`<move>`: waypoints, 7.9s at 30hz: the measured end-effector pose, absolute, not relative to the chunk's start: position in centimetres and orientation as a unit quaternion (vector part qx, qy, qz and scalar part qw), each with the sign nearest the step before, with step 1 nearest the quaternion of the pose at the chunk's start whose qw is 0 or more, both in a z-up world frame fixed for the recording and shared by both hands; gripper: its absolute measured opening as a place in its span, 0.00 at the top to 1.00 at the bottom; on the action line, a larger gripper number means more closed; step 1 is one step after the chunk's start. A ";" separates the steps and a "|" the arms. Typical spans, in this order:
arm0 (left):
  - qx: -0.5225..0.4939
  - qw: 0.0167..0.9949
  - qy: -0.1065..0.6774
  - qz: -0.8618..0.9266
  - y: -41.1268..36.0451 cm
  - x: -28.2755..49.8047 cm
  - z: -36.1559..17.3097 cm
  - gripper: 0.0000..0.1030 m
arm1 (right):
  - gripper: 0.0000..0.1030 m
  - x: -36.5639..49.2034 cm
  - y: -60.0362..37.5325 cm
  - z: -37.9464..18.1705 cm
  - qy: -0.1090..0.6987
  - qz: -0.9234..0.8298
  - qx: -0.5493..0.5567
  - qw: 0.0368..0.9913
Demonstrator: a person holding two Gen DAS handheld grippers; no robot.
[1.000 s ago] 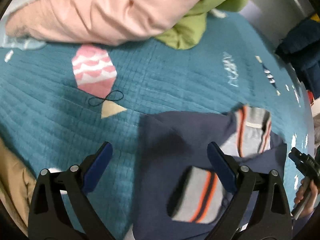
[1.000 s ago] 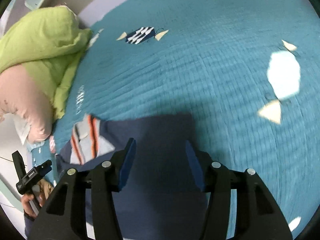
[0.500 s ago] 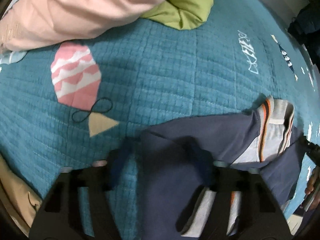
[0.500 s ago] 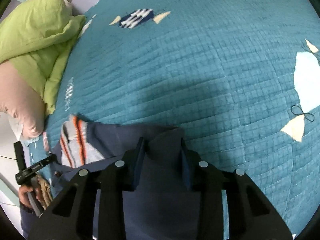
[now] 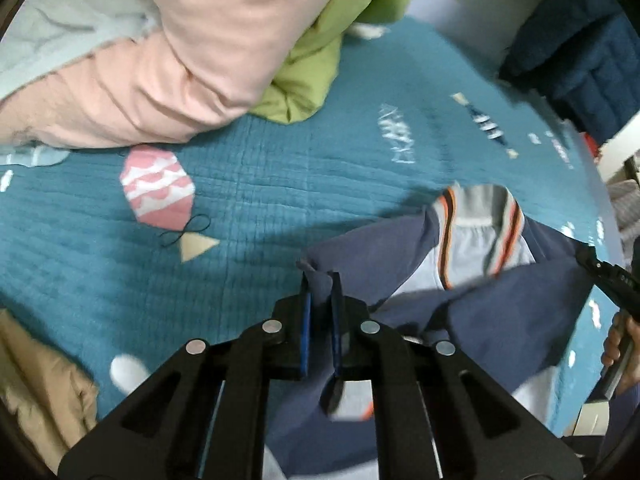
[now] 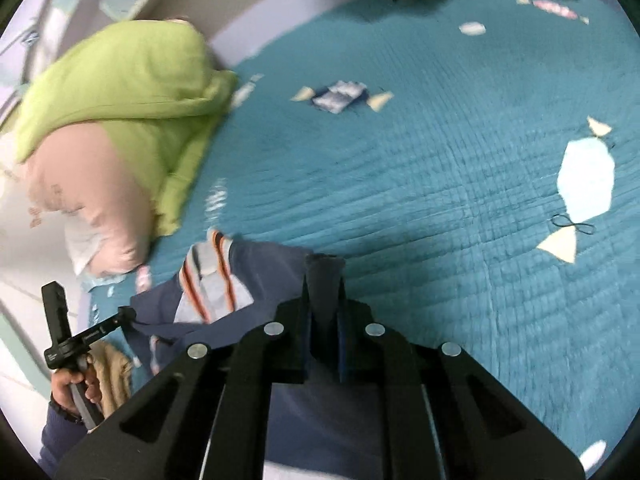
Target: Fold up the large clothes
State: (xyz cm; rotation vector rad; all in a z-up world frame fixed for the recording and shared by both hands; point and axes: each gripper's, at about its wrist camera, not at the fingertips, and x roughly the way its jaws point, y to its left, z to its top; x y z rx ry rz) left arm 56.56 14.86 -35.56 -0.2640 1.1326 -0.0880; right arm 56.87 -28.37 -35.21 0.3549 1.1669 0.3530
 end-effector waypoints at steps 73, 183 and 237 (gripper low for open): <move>-0.138 0.790 0.598 0.005 11.4 21.4 -42.6 0.23 | 0.94 21.4 -28.8 -36.1 0.638 0.089 0.118 0.756; -0.126 0.764 0.615 -0.149 -8.7 25.9 -41.9 0.53 | 0.76 17.8 -37.8 -33.4 0.533 0.028 0.295 0.793; -0.265 0.748 0.595 -0.128 -6.2 24.1 -42.6 0.74 | 0.75 24.6 -40.6 -37.2 0.605 0.104 0.362 0.701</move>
